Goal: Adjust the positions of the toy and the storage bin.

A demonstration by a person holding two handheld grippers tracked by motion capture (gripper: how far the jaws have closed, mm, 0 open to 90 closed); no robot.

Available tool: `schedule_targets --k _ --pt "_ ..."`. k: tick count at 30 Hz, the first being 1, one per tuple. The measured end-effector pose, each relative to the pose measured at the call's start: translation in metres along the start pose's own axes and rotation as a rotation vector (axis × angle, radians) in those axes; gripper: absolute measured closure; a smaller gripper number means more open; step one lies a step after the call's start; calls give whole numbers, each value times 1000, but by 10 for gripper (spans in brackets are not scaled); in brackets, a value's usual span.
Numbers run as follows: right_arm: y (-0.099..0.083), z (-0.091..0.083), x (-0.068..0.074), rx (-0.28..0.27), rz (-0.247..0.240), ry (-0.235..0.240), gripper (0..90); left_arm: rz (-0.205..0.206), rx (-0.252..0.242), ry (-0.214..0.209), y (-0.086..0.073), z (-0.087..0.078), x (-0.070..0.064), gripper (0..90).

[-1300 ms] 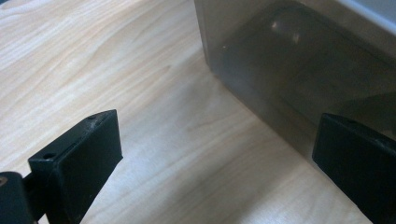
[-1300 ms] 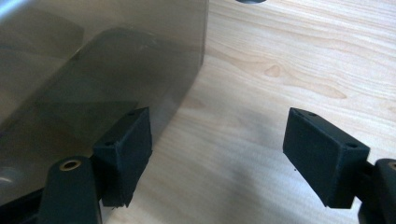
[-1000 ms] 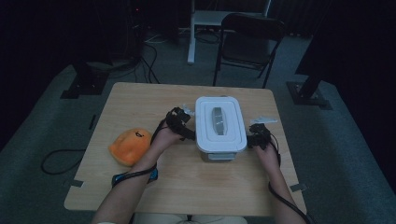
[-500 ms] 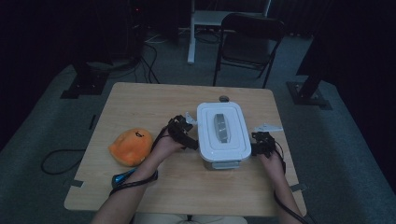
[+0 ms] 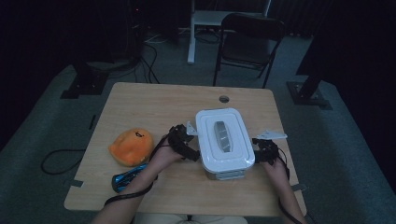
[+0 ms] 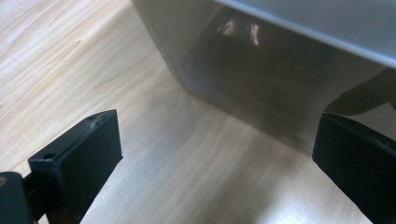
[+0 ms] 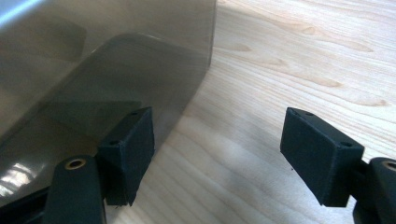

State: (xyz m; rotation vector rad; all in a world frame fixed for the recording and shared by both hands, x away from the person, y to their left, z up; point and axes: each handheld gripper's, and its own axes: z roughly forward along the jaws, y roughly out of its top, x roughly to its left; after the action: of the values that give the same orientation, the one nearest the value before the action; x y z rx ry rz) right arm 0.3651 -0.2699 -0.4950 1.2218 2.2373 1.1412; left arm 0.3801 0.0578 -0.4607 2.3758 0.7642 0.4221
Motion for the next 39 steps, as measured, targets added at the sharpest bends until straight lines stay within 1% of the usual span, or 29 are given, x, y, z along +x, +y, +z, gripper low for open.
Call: schedule_targets --k 1,2,6,7,8,9,10,12,13,15,16,18,20,22,27,32,34,36,38,39 --pt "0 0 0 -1 -2 2 255 9 -4 -1 -2 -2 -5 19" --pt "-1 0 0 -2 -5 7 255 7 -10 0 -3 -3 -7 19" --pt "1 1 -4 3 -4 32 255 4 -20 -9 -7 -5 -12 19" --pt "1 1 -4 3 -4 32 255 4 -20 -9 -7 -5 -12 19" --pt "2 3 -5 5 -15 44 258 5 -21 -20 -9 -5 -14 19" --pt "2 3 -5 5 -15 44 258 5 -21 -20 -9 -5 -14 18" --pt "3 4 -7 3 -28 60 264 -1 -29 -24 -10 -5 -15 18" --pt "4 6 -9 -4 -43 78 264 12 -26 -21 -11 -5 -18 18" --pt "4 6 -9 -4 -43 78 264 12 -26 -21 -11 -5 -18 18" --pt "6 9 -13 -5 -59 97 264 21 -25 -20 -12 -5 -21 18" --pt "6 9 -14 -4 -61 101 264 23 -23 -24 -12 -4 -22 18" --pt "8 10 -16 0 -72 109 264 13 -21 -27 -12 -3 -23 18" --pt "10 11 -19 6 -78 117 264 15 -15 -36 -12 -2 -26 17" --pt "11 12 -22 10 -87 123 267 26 -8 -35 -12 1 -29 17" --pt "15 15 -30 15 -85 148 273 46 19 -68 -9 10 -36 7" --pt "19 18 -39 20 -69 162 272 45 21 -86 -7 14 -40 7" --pt "18 18 -42 25 -62 168 272 56 21 -95 -6 16 -44 6" --pt "17 18 -45 28 -49 168 272 58 14 -113 -5 18 -48 7" --pt "14 17 -46 22 -34 162 271 66 18 -119 -5 20 -50 6" --pt "13 16 -47 14 -33 155 271 66 11 -123 -5 21 -51 7"
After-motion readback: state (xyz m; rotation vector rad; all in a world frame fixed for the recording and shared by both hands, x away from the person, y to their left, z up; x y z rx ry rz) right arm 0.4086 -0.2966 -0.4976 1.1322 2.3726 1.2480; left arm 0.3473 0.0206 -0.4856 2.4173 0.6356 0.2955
